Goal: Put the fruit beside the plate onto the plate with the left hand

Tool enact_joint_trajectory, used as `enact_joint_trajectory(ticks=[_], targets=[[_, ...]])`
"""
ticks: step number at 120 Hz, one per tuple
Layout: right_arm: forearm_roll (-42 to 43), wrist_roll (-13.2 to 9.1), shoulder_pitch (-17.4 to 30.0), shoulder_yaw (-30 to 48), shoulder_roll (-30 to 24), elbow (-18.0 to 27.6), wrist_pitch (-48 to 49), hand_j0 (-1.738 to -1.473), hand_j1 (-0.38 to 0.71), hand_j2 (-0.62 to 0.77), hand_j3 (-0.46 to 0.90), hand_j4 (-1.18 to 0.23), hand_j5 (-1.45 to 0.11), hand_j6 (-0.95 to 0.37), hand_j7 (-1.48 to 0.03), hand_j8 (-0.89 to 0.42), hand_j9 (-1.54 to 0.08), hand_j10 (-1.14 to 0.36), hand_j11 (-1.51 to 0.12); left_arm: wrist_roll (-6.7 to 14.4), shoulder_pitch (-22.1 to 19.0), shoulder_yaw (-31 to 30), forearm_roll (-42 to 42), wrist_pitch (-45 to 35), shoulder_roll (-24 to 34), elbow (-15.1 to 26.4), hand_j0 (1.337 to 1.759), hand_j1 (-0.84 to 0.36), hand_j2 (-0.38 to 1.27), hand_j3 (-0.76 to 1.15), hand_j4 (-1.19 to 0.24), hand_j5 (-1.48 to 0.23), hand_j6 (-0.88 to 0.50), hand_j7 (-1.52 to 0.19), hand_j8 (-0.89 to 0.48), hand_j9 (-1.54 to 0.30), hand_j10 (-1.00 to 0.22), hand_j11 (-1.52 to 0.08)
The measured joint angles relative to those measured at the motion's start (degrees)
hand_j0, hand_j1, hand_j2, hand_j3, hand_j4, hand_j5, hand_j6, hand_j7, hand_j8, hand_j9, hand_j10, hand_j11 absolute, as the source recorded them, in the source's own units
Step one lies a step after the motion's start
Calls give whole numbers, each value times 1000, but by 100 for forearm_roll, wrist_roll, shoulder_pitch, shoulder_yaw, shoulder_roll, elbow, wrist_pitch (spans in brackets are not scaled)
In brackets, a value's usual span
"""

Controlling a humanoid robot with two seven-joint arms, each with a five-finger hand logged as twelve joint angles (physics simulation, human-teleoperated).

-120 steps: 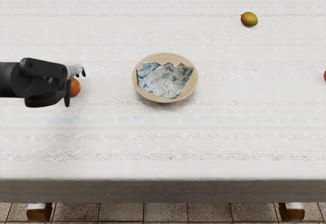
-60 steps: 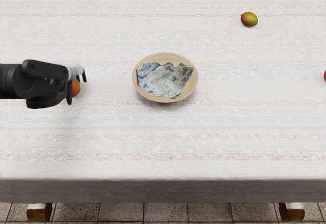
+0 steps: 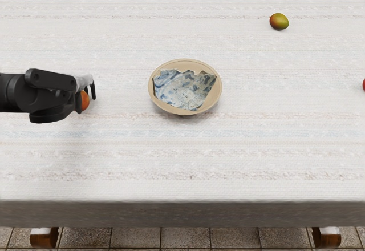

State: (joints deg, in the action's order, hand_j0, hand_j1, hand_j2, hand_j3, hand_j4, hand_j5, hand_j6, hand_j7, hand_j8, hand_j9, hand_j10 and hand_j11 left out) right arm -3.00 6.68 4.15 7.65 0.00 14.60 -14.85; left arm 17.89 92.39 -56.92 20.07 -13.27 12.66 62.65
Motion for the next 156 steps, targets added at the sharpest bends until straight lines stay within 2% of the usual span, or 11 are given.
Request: enact_joint_trajectory(ticks=[17, 20, 41, 52, 61, 68, 86, 122, 145, 152, 156], targets=[[-1, 0, 2, 0, 0, -1, -1, -1658, -308, -7, 0, -35, -45, -35, -45, -35, -45, -35, -45, 0, -53, 5, 48, -39, -9, -22, 1646, -259, 39, 0, -646, -683, -482, -758, -382, -803, -552, -816], [-1, 0, 2, 0, 0, -1, -1, -1658, -308, -7, 0, -35, -45, -35, -45, -35, -45, -35, -45, -1, -54, 6, 49, -45, -9, -24, 1647, -264, 91, 0, -663, -677, -485, -765, -380, -813, -554, -823], [0, 0, 1, 0, 0, -1, 0, -1658, -308, -7, 0, -35, -45, -35, -45, -35, -45, -35, -45, 3, -55, 5, 8, -9, -9, -22, 1644, -302, 117, 0, -744, -849, -405, -902, -281, -955, -495, -969], [0, 0, 2, 0, 0, -1, 0, -1658, -308, -7, 0, -35, -45, -35, -45, -35, -45, -35, -45, 0, -55, 3, -17, 2, -17, -17, 1644, -351, 224, 0, -793, -947, -369, -989, -242, -1027, -478, -1051], [0, 0, 1, 0, 0, 0, 0, -1658, -308, -7, 0, -35, -45, -35, -45, -35, -45, -35, -45, 2, -55, 3, -21, 12, -13, -14, 1641, -376, 241, 0, -815, -1012, -327, -1043, -202, -1073, -440, -1104], [1, 0, 0, 0, 0, 0, 0, -1658, -308, -7, 0, -35, -45, -35, -45, -35, -45, -34, -45, 1, -43, 4, -39, 22, -18, -11, 1642, -416, 398, 0, -820, -1061, -304, -1076, -176, -1093, -428, -1126], [1, 0, -1, 0, 0, -1, -1, -1658, -307, -7, 0, -35, -45, -35, -45, -35, -45, -34, -45, -4, 35, 8, -89, 49, 0, -3, 1642, -384, 359, 0, -805, -1185, -292, -1168, -156, -1133, -435, -1162], [1, 0, 2, 0, 0, -1, 0, -1658, -307, -7, 0, -35, -45, -35, -45, -35, -45, -35, -45, -10, 624, 188, -147, 247, 18, 10, 1646, -290, 367, 0, -783, -1303, -335, -1203, -221, -1204, -510, -1185], [0, 0, 0, 0, 0, 0, 0, -1658, -307, -7, 0, -35, -45, -35, -45, -35, -45, -35, -45, -15, 1021, 375, -292, 458, -109, 42, 1648, -195, 220, 0, -787, -1310, -395, -1178, -295, -1196, -527, -1185], [1, 0, 0, 0, 0, 0, 0, -1658, -307, -7, 0, -35, -45, -35, -45, -35, -45, -35, -45, -12, 1109, 430, -301, 475, -177, 51, 1650, -235, 357, 0, -789, -1308, -388, -1169, -297, -1187, -522, -1179], [1, 0, 0, 0, 0, 0, 0, -1658, -307, -7, 0, -35, -45, -35, -45, -35, -45, -35, -45, -12, 1162, 463, -319, 485, -257, 55, 1650, -231, 322, 0, -786, -1315, -377, -1172, -288, -1189, -524, -1177]])
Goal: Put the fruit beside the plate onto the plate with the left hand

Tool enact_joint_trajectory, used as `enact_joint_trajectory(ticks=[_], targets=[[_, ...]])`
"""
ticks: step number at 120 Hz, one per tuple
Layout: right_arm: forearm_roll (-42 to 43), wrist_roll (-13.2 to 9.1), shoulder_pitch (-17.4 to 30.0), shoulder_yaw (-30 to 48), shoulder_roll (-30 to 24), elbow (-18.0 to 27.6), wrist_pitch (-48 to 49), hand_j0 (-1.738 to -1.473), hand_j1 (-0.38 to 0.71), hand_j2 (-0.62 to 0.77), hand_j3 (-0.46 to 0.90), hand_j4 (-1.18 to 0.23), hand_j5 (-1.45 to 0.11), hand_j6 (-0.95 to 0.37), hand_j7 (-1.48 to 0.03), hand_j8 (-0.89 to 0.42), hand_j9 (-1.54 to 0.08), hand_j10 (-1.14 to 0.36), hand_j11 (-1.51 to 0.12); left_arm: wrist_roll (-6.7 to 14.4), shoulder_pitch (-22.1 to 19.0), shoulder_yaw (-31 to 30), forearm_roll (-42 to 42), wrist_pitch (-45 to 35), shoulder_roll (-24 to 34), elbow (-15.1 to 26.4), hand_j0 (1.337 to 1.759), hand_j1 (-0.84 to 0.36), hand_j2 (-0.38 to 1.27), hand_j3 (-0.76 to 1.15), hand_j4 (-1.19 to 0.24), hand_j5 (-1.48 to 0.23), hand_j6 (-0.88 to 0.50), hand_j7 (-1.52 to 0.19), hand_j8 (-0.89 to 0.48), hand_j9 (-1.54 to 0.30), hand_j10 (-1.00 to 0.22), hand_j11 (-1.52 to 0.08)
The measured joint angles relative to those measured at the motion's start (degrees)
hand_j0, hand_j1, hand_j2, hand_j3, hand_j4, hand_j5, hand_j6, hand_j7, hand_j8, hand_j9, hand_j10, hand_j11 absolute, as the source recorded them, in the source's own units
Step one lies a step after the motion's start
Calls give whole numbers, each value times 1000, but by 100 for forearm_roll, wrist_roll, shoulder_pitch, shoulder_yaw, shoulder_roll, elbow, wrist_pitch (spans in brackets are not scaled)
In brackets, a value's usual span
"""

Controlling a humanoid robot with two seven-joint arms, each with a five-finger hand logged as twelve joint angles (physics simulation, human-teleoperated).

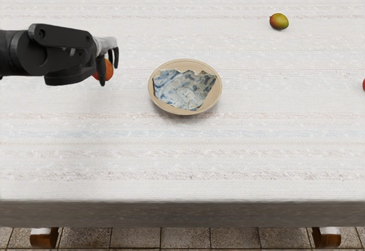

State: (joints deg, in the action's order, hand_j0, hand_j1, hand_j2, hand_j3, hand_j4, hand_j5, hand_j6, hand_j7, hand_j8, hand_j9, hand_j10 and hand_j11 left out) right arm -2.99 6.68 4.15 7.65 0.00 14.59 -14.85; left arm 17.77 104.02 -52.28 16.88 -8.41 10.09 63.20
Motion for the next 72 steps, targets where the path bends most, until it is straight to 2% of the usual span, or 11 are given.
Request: enact_joint_trajectory(ticks=[3, 8, 9, 17, 31, 55, 63, 72], targets=[[0, 0, 1, 0, 0, 0, 0, -1658, -307, -7, 0, -35, -45, -35, -45, -35, -45, -35, -45, 0, 52, 28, -10, 3, -20, 2, 1650, -242, 294, 0, -787, -1314, -373, -1175, -272, -1189, -507, -1179], [0, 0, 0, 0, 0, 0, 0, -1658, -307, -7, 0, -35, -45, -35, -45, -35, -45, -35, -45, 4, 120, 66, -20, 2, -95, 2, 1650, -279, 378, 0, -793, -1301, -356, -1177, -268, -1184, -490, -1176], [-1, 0, 0, 0, 0, 0, 0, -1658, -307, -7, 0, -35, -45, -35, -45, -35, -45, -35, -45, 6, 132, 74, -15, 3, -111, 2, 1650, -272, 329, 0, -794, -1298, -362, -1178, -270, -1185, -487, -1175], [-1, 0, 1, 0, 0, 0, 0, -1658, -307, -7, 0, -35, -45, -35, -45, -35, -45, -35, -45, 7, 244, 121, -58, 2, -295, 2, 1651, -305, 472, 0, -798, -1292, -362, -1189, -268, -1184, -492, -1167], [-1, 0, 1, 0, 0, 1, 0, -1658, -307, -7, 0, -35, -45, -35, -45, -35, -45, -35, -45, 9, 356, 176, -171, 1, -584, -10, 1652, -354, 563, 0, -791, -1308, -329, -1205, -242, -1185, -475, -1165], [0, 0, 1, 0, 0, 0, 0, -1658, -307, -7, 0, -35, -45, -35, -45, -35, -45, -35, -45, 12, 417, 283, -217, -25, -916, -38, 1653, -380, 576, 0, -785, -1324, -308, -1216, -227, -1181, -456, -1164], [0, 0, 1, 0, 0, 0, 0, -1658, -307, -7, 0, -35, -45, -35, -45, -35, -45, -35, -45, 13, 418, 336, -213, -42, -1002, -45, 1652, -354, 533, 0, -787, -1318, -326, -1205, -265, -1180, -477, -1165], [-1, 0, 0, 0, 0, 0, 0, -1658, -307, -7, 0, -35, -45, -35, -45, -35, -45, -35, -45, 13, 418, 374, -210, -57, -1009, -50, 1652, -354, 561, 0, -790, -1313, -340, -1196, -278, -1179, -487, -1169]])
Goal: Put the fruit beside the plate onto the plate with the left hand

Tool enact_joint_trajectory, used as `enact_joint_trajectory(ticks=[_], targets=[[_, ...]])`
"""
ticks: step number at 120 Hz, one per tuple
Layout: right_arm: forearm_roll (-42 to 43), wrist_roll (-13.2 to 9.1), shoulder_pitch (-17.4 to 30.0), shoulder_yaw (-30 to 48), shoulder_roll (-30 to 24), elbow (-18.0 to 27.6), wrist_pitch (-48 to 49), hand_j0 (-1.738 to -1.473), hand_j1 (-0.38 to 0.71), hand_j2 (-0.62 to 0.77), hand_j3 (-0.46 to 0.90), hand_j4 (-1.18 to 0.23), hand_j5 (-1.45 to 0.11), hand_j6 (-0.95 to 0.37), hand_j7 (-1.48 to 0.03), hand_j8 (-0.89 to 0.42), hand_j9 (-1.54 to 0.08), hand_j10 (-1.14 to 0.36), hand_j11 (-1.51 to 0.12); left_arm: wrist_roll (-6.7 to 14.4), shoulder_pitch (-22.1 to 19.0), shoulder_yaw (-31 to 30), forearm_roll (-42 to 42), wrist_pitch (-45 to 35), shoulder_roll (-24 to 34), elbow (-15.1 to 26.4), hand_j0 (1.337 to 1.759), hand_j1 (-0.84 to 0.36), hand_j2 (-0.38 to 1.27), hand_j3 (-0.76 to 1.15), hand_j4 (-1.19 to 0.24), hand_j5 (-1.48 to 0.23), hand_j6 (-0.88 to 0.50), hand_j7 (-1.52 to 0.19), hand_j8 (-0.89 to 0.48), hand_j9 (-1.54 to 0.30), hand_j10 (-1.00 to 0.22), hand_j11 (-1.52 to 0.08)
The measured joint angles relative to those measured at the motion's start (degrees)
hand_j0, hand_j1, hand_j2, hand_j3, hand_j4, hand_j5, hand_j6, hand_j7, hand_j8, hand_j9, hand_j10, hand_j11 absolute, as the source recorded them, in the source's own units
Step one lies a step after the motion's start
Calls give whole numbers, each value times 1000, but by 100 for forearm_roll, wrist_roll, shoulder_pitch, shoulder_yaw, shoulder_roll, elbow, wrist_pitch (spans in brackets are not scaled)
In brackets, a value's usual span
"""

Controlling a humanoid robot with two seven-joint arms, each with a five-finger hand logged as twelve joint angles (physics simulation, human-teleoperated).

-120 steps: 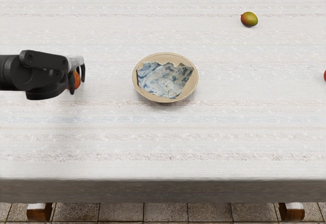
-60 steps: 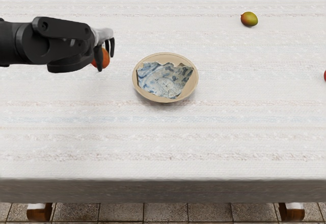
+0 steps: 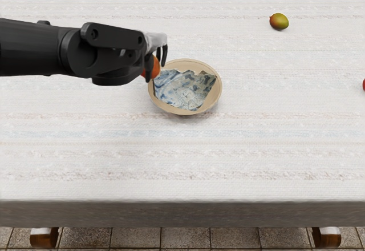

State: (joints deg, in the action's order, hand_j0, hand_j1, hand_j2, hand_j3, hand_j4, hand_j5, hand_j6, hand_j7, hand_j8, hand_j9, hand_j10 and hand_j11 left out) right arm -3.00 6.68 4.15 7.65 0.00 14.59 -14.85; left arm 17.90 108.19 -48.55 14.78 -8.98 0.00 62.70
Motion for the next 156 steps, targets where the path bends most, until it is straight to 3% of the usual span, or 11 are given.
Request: enact_joint_trajectory(ticks=[67, 108, 138, 156], targets=[[1, 0, 0, 0, 0, 0, 0, -1658, -307, -7, 0, -35, -45, -35, -45, -35, -45, -35, -45, 4, -113, 372, -45, -19, 0, 16, 1649, -359, 572, 0, -793, -1306, -341, -1189, -272, -1182, -481, -1174], [1, 0, 1, 0, 0, 0, 0, -1658, -307, -7, 0, -35, -45, -35, -45, -35, -45, -35, -45, 0, -237, 552, -56, 33, 0, 27, 1650, -310, 498, 0, -799, -1288, -375, -1174, -306, -1184, -510, -1177], [0, 0, 1, 0, 0, 0, 0, -1658, -307, -7, 0, -35, -45, -35, -45, -35, -45, -35, -45, 3, -314, 701, -22, -2, 0, 4, 1654, -295, 533, 0, -711, -1034, -507, -979, -413, -984, -565, -989], [1, 0, 0, 0, 0, 0, 0, -1658, -307, -7, 0, -35, -45, -35, -45, -35, -45, -35, -45, -2, -329, 753, -15, -29, 0, -9, 1656, -280, 361, 0, -622, -866, -516, -839, -439, -840, -553, -842]])
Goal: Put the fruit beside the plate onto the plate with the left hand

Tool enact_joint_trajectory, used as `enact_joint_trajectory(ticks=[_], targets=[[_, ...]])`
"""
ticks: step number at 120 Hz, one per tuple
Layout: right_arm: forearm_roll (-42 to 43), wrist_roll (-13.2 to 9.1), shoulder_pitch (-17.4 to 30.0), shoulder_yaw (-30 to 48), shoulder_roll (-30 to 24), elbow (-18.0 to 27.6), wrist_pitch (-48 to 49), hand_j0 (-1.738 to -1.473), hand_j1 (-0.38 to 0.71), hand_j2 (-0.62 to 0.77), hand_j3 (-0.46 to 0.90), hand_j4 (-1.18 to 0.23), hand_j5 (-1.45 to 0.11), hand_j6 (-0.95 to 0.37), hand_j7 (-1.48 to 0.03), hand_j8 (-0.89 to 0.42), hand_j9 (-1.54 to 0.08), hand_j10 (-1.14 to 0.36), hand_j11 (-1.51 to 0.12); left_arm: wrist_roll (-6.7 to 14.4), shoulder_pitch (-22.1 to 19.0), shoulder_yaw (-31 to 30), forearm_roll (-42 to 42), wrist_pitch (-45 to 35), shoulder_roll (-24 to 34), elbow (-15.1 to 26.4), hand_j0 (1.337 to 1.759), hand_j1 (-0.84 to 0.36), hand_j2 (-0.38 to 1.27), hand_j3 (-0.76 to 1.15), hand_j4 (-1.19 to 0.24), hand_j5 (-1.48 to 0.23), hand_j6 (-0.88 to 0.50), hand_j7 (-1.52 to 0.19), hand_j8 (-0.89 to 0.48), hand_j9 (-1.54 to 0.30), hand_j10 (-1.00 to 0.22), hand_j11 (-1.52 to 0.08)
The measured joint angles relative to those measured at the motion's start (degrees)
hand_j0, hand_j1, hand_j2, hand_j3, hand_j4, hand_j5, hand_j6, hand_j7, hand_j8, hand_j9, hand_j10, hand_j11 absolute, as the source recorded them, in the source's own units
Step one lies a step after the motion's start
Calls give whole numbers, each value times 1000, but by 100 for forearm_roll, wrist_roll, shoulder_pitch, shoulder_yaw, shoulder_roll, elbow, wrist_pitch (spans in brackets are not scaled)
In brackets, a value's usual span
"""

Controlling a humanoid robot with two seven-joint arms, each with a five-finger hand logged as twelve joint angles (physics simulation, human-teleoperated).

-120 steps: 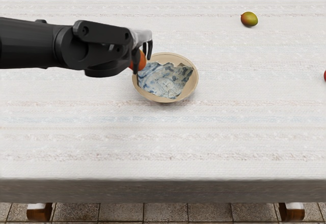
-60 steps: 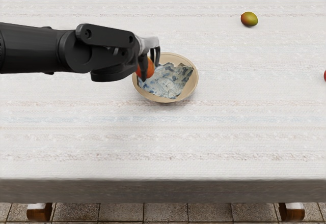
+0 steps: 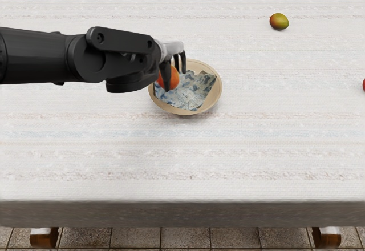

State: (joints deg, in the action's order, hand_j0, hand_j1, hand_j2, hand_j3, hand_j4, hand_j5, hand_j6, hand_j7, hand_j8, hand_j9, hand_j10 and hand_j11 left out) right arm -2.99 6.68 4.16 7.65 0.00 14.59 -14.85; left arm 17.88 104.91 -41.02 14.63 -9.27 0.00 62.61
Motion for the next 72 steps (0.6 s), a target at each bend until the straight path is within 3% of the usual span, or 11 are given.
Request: enact_joint_trajectory(ticks=[45, 72], targets=[[0, 0, -1, 0, 0, 0, 0, -1658, -308, -7, 0, -35, -45, -35, -45, -35, -45, -35, -45, -4, -125, 213, -34, -10, 0, -51, 1658, -48, 108, 0, -347, -460, -330, -455, -317, -456, -336, -456], [-1, 0, 0, 0, 0, 0, 0, -1658, -308, -7, 0, -35, -45, -35, -45, -35, -45, -35, -45, -5, -330, 1085, -78, 320, 0, -1, 1658, 18, 70, 0, -282, -369, -276, -367, -272, -367, -278, -367]])
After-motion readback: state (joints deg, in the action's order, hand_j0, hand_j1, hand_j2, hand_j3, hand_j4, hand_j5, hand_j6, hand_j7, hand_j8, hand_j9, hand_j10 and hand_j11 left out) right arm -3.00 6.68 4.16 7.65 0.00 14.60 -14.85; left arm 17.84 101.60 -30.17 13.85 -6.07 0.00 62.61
